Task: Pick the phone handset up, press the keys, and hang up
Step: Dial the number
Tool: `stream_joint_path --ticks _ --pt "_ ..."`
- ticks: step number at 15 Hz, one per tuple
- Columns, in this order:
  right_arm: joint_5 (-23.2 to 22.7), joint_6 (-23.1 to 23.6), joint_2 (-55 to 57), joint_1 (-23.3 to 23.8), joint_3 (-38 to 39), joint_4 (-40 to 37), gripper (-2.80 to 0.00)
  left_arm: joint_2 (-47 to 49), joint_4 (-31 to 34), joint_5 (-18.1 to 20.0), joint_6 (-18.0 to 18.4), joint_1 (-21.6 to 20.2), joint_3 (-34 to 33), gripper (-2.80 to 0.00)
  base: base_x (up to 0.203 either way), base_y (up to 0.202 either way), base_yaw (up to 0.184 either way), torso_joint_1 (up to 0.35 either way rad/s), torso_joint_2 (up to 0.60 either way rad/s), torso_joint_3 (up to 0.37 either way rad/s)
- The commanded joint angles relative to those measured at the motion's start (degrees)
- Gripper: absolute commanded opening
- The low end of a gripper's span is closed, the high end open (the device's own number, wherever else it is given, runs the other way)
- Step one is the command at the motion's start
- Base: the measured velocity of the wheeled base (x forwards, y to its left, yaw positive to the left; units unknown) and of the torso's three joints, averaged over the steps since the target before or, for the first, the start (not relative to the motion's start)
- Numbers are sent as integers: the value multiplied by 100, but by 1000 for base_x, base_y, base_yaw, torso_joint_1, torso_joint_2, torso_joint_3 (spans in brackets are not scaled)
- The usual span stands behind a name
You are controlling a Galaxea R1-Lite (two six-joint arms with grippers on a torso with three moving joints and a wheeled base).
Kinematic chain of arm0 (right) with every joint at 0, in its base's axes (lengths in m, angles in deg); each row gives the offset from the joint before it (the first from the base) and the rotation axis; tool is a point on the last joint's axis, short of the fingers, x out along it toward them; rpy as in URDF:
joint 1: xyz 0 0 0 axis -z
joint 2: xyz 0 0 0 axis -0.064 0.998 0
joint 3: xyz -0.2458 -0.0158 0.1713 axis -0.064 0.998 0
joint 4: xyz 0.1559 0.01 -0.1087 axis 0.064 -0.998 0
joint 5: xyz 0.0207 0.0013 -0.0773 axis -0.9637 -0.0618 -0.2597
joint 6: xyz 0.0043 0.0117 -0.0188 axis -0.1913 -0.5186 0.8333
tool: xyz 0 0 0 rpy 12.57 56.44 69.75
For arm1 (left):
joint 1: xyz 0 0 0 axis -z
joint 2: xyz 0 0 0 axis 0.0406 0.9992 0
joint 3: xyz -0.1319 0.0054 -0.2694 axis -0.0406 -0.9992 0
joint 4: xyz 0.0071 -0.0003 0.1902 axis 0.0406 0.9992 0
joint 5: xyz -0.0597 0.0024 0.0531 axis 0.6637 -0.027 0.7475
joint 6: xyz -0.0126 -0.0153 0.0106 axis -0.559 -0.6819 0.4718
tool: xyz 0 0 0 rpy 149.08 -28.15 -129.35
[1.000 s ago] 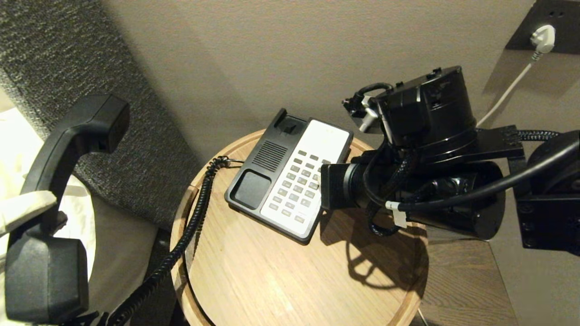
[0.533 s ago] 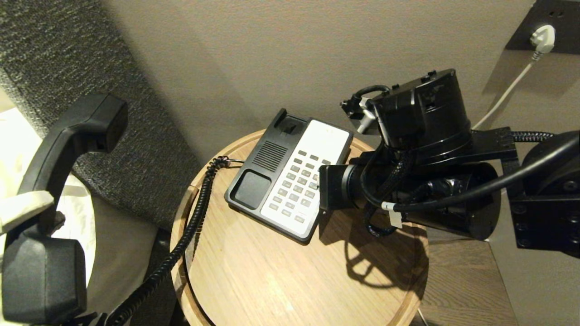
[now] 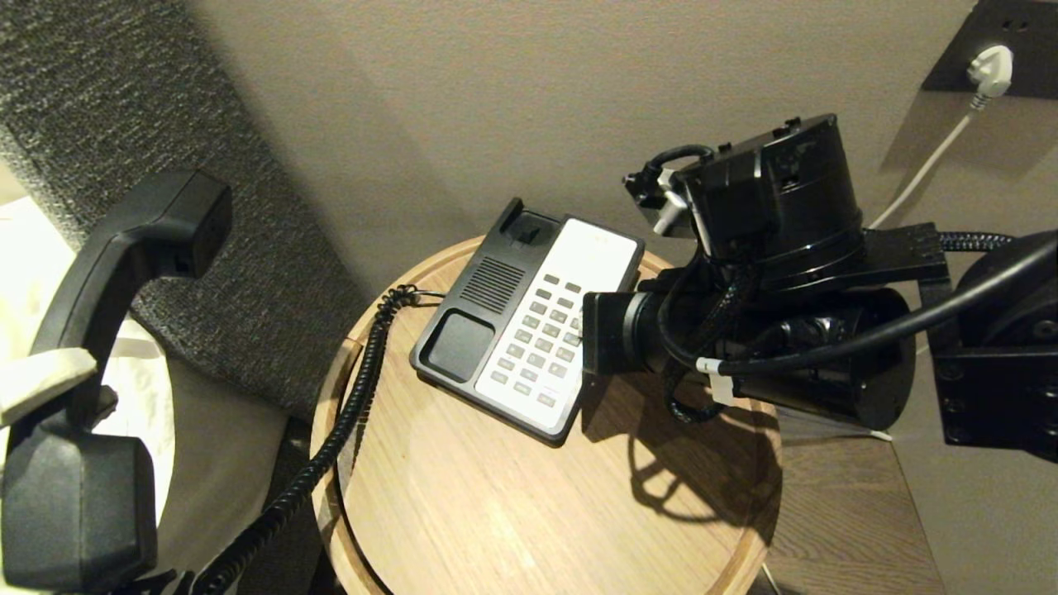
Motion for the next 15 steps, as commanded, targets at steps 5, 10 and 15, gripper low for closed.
stream_joint_path --ticks 5,10,15 --pt "129 -14 43 23 -8 15 -280 -7 -8 2 -29 0 1 -280 0 0 0 0 0 0" --pt "120 -14 105 23 -79 15 -280 -19 -8 2 -29 0 1 -280 0 0 0 0 0 0" --pt "138 -14 233 28 -48 15 -280 -37 -8 2 -29 0 1 -280 0 0 0 0 0 0"
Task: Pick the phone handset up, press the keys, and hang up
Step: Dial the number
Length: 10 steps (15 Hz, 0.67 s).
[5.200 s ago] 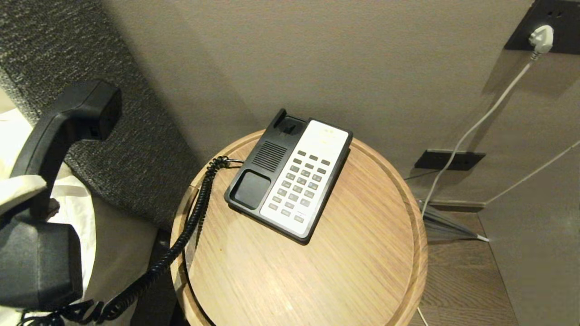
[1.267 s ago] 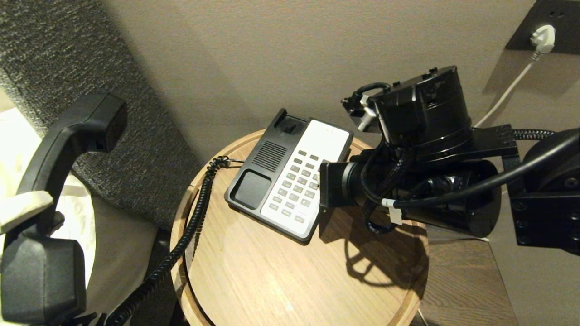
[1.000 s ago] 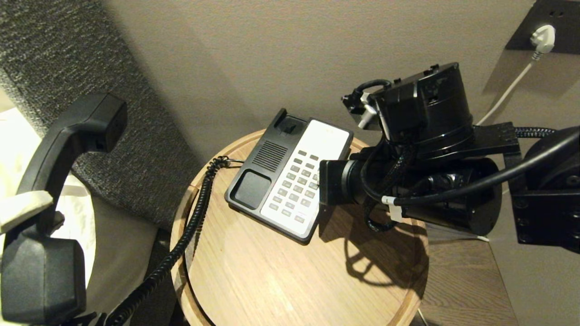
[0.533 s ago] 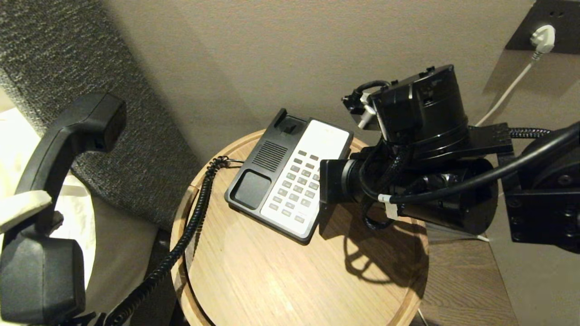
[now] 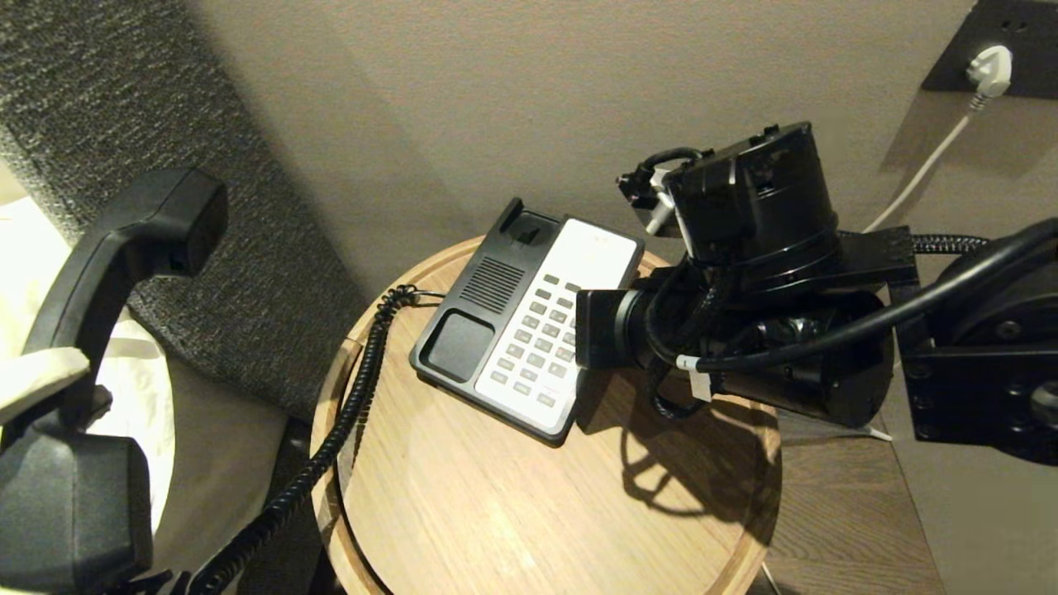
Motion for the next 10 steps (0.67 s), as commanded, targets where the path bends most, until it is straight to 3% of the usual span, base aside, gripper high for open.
stream_joint_path --ticks 1,10 --pt "13 -17 79 0 42 -16 -280 -3 -8 2 -31 0 1 -280 0 0 0 0 0 0" --pt "120 -38 159 -2 181 -16 -280 -11 0 2 -31 0 1 -280 0 0 0 0 0 0"
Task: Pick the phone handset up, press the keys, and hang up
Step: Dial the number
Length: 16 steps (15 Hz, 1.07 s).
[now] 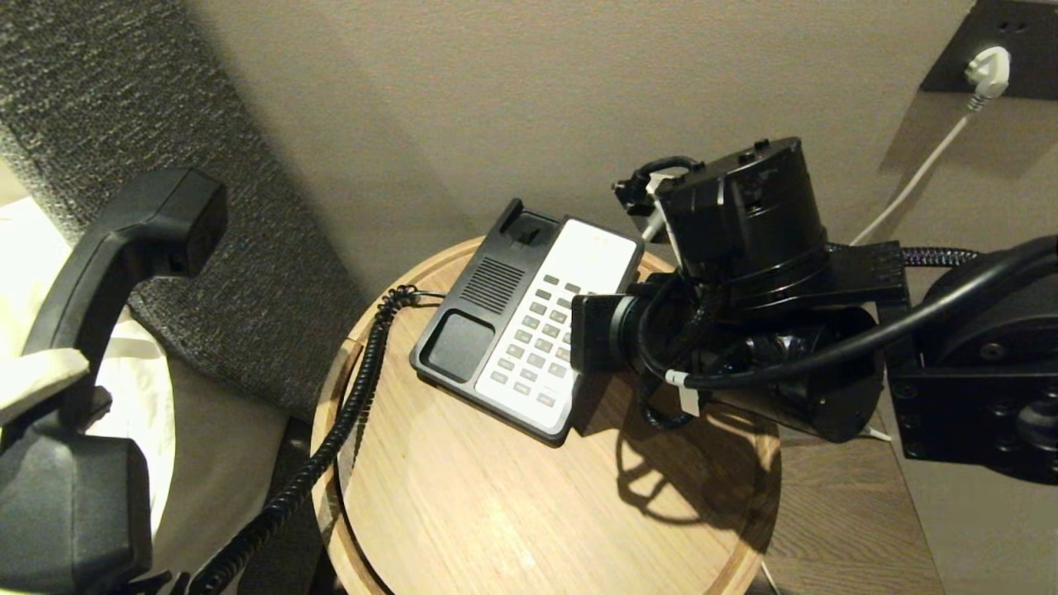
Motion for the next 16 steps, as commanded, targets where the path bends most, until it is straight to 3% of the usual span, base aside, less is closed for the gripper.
stream_joint_path --ticks 1,16 --pt "52 -16 75 -5 30 -32 -280 -24 -6 2 -22 0 1 -280 0 0 0 0 0 0" --pt "125 -368 -148 -58 -364 -41 -280 -72 3 2 -22 0 -17 -280 0 0 0 0 0 0"
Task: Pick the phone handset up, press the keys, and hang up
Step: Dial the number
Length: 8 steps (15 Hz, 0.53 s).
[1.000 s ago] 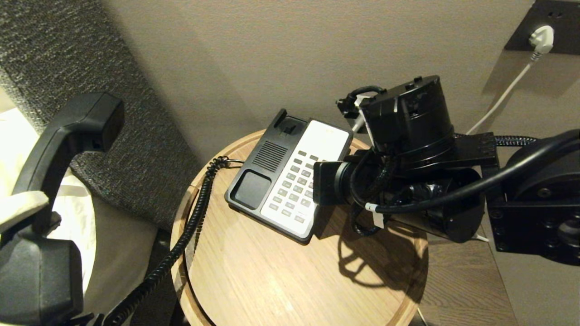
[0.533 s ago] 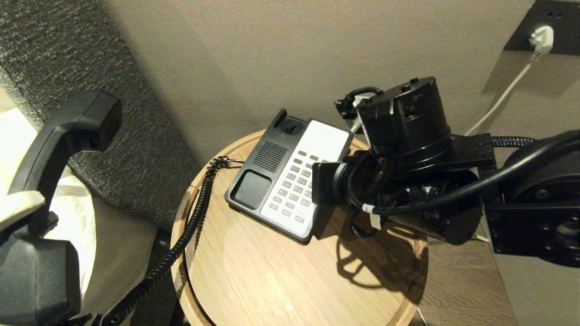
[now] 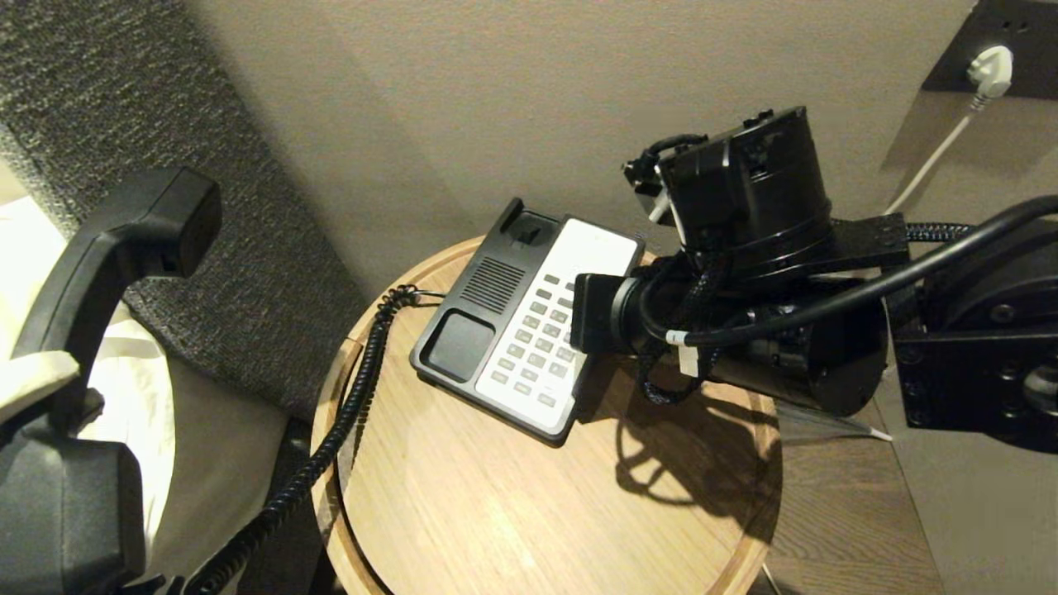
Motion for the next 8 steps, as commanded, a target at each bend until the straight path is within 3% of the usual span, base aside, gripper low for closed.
stream_joint_path --ticks 1,8 --pt "19 -10 -79 -14 28 39 -280 -7 -5 1 -29 0 0 -280 0 0 0 0 0 0" --pt "-1 -125 -62 -49 54 -22 -280 -16 3 1 -29 0 -9 -280 0 0 0 0 0 0"
